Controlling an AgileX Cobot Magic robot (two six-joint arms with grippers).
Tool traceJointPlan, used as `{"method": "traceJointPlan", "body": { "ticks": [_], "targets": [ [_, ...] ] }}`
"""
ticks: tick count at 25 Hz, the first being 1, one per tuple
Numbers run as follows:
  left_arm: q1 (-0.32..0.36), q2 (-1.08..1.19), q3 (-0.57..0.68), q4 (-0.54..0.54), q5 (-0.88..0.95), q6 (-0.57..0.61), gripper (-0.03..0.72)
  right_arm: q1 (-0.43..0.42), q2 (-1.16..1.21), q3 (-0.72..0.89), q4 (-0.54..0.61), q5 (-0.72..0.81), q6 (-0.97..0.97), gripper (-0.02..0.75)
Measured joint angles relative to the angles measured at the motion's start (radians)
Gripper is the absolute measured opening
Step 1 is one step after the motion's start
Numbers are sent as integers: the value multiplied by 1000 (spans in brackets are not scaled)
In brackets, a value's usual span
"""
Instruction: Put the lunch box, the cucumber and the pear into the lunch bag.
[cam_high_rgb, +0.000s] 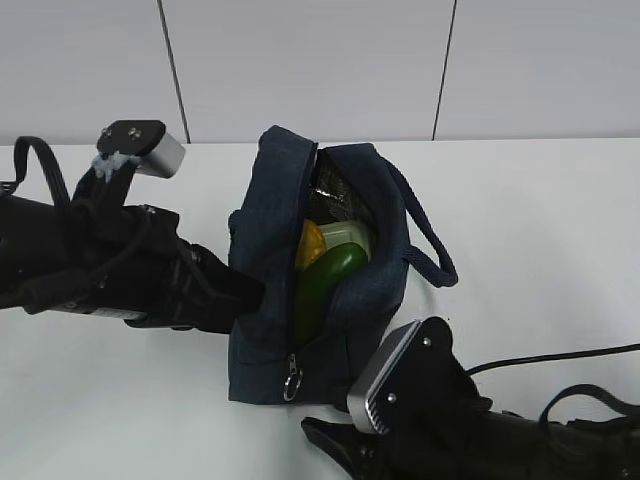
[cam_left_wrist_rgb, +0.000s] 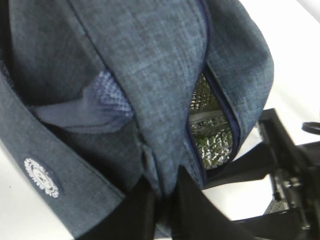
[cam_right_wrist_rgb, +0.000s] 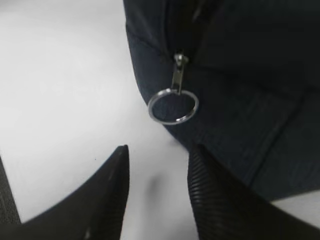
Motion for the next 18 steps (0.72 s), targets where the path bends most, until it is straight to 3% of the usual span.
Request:
{"method": "traceJointPlan", "body": {
  "ticks": [6, 18],
  "targets": [
    [0, 0, -1, -16, 17, 0, 3, 0, 47, -27, 0, -46, 0, 318],
    [0, -68, -1, -39, 54, 0, 3, 0, 47, -67, -4, 35, 49, 318]
  ]
}}
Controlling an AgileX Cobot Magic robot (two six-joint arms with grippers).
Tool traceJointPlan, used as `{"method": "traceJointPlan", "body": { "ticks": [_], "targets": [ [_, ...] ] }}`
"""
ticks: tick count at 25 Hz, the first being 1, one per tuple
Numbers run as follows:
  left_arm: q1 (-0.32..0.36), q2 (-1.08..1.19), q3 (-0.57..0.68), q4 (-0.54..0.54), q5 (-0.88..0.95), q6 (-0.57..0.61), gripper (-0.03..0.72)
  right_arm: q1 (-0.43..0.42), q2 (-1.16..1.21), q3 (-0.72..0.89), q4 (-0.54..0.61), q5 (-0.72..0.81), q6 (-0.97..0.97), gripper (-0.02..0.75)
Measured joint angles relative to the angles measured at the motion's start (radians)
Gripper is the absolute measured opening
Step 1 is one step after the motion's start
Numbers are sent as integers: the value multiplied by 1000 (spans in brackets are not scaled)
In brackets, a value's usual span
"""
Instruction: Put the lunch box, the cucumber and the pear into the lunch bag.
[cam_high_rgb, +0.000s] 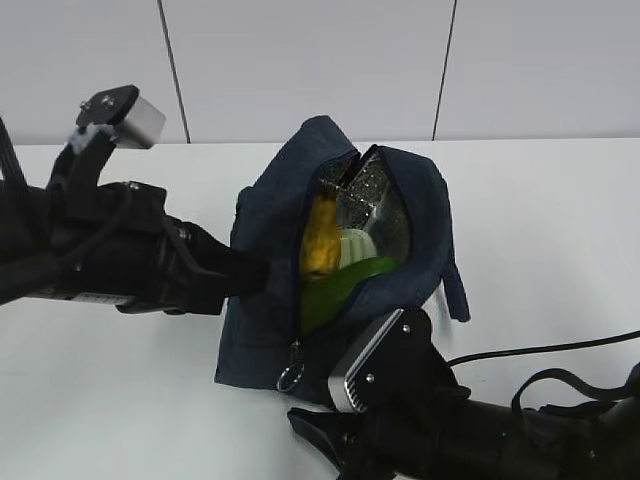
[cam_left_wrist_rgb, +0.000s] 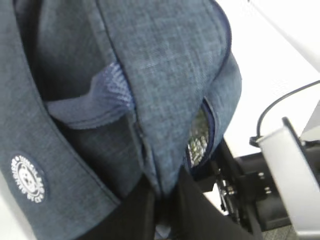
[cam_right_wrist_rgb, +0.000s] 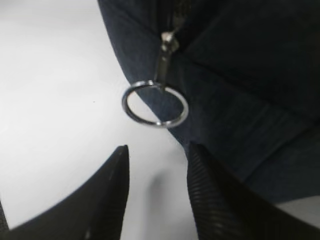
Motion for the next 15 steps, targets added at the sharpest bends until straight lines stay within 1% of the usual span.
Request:
{"method": "traceJointPlan", "body": {
  "ticks": [9, 15],
  "targets": [
    [0, -11, 0, 7, -6, 0, 3, 0, 0, -2, -6, 2, 5, 318],
    [0, -11, 0, 7, -4, 0, 3, 0, 0, -34, -6, 23, 6, 318]
  ]
}}
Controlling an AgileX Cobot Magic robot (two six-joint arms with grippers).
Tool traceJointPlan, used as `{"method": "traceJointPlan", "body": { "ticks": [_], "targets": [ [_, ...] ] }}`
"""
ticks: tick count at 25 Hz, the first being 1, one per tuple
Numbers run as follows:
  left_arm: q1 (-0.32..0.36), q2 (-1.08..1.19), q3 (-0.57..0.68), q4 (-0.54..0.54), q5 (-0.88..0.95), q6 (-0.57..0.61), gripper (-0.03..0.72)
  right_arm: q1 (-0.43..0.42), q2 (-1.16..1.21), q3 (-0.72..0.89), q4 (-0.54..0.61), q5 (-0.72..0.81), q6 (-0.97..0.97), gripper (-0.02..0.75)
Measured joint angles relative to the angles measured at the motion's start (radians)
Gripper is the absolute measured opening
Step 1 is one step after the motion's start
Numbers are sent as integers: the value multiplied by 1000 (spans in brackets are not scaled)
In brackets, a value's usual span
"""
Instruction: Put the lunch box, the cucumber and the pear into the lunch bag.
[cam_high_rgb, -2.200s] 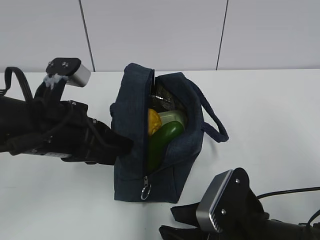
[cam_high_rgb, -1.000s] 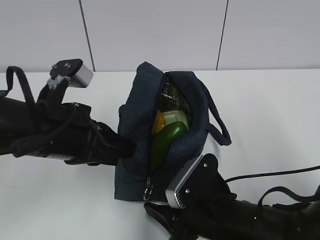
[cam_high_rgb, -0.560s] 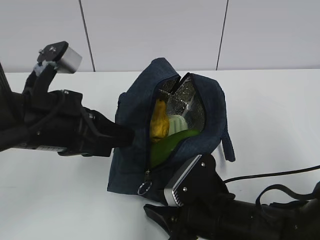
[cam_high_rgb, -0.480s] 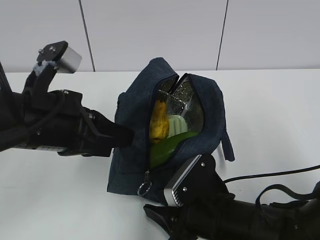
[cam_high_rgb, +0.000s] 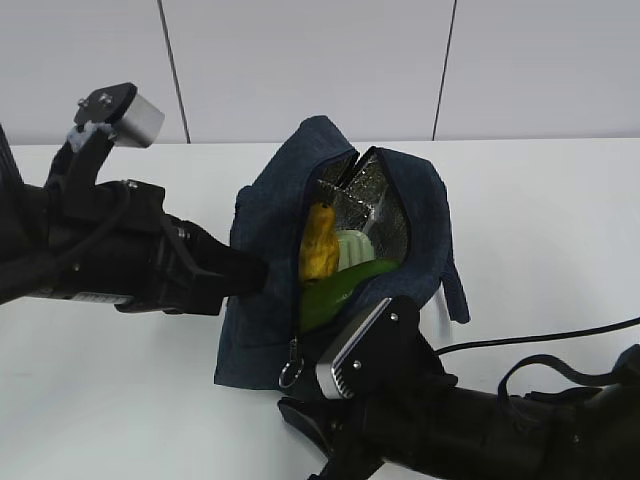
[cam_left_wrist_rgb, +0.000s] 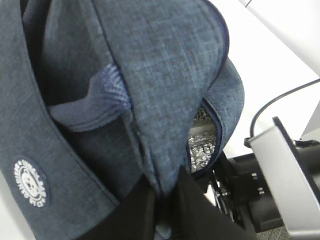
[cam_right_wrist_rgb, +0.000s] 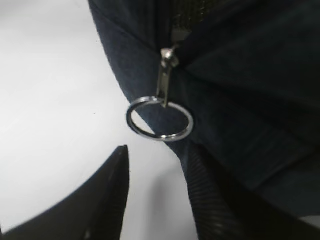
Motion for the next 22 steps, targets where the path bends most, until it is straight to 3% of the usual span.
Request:
{"method": "traceJointPlan", "body": {
  "ticks": [22],
  "targets": [
    [0, 0, 0, 0, 5, 0, 3, 0, 0, -20, 31, -3, -88, 318]
  ]
}}
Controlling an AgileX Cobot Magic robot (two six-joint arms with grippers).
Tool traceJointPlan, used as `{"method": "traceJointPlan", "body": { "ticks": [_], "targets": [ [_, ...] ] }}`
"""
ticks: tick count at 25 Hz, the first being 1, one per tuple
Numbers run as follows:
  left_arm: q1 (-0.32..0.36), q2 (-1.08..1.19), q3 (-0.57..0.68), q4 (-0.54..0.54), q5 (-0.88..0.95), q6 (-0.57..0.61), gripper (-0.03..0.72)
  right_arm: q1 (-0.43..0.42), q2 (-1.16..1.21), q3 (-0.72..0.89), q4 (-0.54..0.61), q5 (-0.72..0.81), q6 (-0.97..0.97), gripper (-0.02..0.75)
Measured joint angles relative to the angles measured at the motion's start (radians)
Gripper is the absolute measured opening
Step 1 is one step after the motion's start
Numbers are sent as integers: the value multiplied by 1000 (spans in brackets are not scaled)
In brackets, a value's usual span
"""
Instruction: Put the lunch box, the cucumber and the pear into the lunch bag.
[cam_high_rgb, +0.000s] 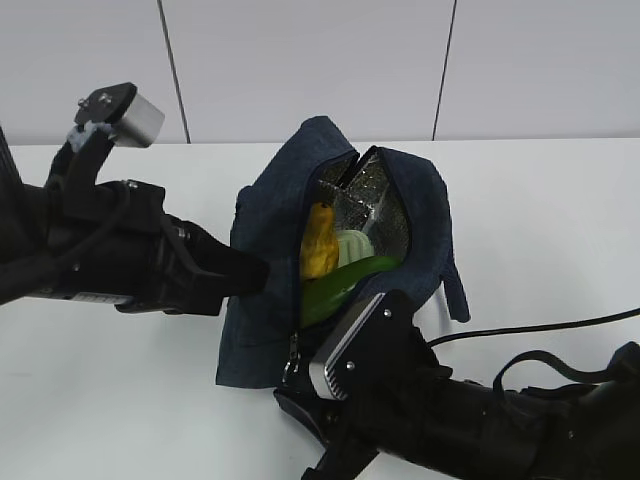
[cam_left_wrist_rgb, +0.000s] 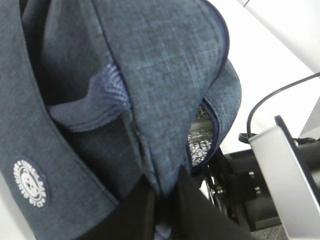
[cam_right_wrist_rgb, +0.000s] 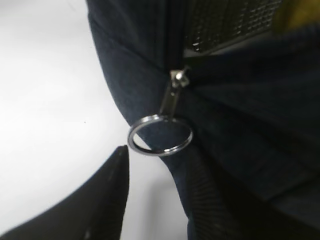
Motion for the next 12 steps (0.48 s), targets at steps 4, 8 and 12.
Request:
{"method": "traceJointPlan", "body": {
  "ticks": [4, 8, 12],
  "targets": [
    [0, 0, 0, 0, 0, 0, 3, 0, 0, 0, -16, -21, 4, 318],
    [0, 0, 0, 1, 0, 0, 3, 0, 0, 0, -45, -27, 25, 318],
    [0, 0, 0, 1, 0, 0, 3, 0, 0, -2, -53, -26, 38, 318]
  ]
}}
